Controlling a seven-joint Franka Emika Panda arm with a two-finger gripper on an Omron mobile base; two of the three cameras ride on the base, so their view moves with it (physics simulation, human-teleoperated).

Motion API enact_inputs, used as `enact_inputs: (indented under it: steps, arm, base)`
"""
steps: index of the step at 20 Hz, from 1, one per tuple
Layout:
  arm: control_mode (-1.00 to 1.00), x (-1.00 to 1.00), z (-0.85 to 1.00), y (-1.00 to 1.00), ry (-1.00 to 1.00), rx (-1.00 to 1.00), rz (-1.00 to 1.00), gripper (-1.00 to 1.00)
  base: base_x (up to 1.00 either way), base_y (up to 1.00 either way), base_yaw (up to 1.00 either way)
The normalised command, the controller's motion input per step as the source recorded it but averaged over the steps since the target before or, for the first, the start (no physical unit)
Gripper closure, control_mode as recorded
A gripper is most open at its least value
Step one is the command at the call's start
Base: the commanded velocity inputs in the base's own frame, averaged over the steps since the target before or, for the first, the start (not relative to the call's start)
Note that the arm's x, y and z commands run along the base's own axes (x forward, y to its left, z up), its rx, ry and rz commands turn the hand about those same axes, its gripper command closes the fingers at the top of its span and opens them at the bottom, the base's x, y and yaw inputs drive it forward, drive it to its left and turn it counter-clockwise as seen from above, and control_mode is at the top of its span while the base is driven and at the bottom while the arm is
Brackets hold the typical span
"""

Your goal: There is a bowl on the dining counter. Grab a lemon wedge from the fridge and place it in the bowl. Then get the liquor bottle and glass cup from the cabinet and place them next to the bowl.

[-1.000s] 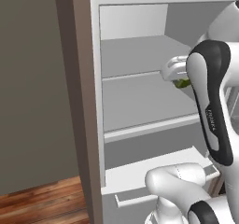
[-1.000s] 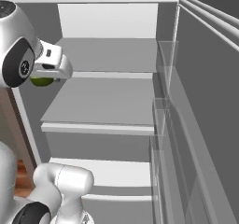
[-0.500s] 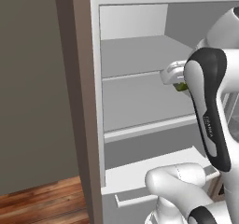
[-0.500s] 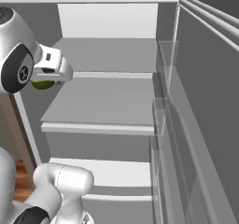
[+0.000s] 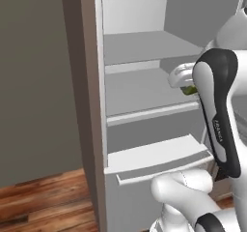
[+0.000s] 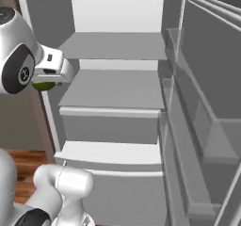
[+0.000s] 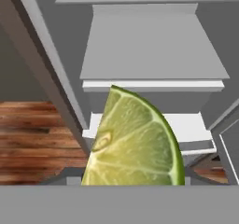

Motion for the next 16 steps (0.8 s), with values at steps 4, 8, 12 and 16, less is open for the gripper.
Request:
enact_inputs:
  steps: [4, 8, 12, 16]
  arm:
    - [1.0, 0.0, 0.0, 0.0, 0.0, 0.0, 0.0, 1.0]
    - [1.0, 0.0, 0.0, 0.0, 0.0, 0.0, 0.0, 1.0]
    - [1.0, 0.0, 0.0, 0.0, 0.0, 0.0, 0.0, 1.0]
    - [1.0, 0.0, 0.0, 0.0, 0.0, 0.0, 0.0, 1.0]
  base:
    - [-1.0, 0.84, -0.01]
    - [-0.76, 1.0, -0.32]
    - [-0.38, 0.95, -0.52]
    - [-0.23, 0.79, -0.61]
